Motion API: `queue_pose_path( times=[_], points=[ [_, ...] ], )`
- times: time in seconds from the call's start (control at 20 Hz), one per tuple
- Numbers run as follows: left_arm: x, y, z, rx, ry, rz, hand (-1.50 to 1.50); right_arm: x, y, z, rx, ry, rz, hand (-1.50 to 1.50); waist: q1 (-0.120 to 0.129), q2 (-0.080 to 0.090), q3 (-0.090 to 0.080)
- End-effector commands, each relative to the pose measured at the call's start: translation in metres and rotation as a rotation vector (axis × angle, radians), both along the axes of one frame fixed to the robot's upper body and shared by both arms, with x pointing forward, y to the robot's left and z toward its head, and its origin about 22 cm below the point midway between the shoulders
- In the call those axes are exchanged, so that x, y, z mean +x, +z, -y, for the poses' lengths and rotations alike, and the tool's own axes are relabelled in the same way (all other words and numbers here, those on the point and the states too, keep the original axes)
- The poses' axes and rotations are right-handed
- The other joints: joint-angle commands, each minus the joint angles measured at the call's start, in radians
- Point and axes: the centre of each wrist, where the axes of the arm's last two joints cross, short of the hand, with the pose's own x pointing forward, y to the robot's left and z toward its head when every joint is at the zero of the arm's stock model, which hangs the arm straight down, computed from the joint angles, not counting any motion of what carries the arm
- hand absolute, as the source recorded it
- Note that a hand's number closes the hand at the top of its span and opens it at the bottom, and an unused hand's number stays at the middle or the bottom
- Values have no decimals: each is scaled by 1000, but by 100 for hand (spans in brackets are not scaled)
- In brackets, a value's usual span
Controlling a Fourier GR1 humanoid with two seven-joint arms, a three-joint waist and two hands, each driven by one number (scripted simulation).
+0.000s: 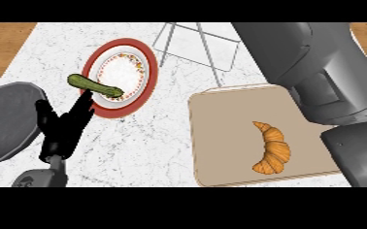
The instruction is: Pick the tomato from the tray and place it in the tiered shelf
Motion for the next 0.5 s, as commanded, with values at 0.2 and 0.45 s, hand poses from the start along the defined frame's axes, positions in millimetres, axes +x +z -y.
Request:
queue_pose_path(
  times=[0.2,0.45],
  points=[
    [-8,-23,-3,1,-2,-56,0,12,-3,25,1,42,17,150,3,8,-6],
    [-4,-8,9,8,1,-59,0,10,-16,5,-60,44,-30,150,1,2,-5]
  ],
)
